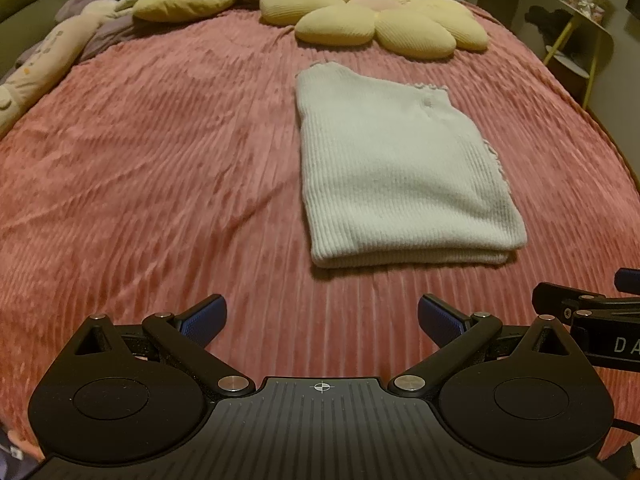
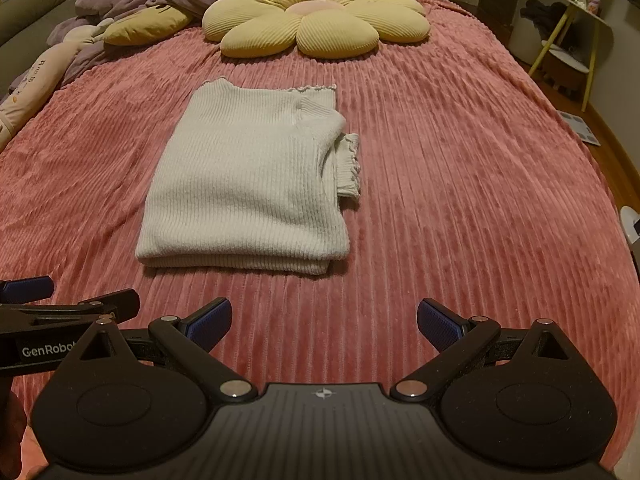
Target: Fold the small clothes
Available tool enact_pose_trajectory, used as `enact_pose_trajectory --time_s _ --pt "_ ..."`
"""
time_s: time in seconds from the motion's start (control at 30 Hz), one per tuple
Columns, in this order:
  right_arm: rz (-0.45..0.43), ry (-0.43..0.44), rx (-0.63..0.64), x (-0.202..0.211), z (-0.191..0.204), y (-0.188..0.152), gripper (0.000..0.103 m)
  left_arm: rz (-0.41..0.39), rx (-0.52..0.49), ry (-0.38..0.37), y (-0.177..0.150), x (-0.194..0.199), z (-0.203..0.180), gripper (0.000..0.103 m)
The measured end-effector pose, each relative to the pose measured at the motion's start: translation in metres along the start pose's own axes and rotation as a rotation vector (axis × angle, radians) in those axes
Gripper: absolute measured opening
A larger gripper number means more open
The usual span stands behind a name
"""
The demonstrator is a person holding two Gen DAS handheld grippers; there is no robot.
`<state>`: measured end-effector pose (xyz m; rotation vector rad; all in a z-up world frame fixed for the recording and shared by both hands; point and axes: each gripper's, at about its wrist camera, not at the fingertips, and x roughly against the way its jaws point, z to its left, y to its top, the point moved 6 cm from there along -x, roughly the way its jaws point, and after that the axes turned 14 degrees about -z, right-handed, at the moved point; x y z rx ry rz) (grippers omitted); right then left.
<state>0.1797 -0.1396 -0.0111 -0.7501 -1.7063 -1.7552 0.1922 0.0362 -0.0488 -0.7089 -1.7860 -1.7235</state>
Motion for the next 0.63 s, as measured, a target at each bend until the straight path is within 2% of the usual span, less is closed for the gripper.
enact_pose_trajectory --time_s 0.63 --pt "-0.007 -0.005 -0.002 0.0062 -0.002 -0.0013 0.099 0.024 -0.019 -0.004 -0.0043 0.0019 -0.0026 0.103"
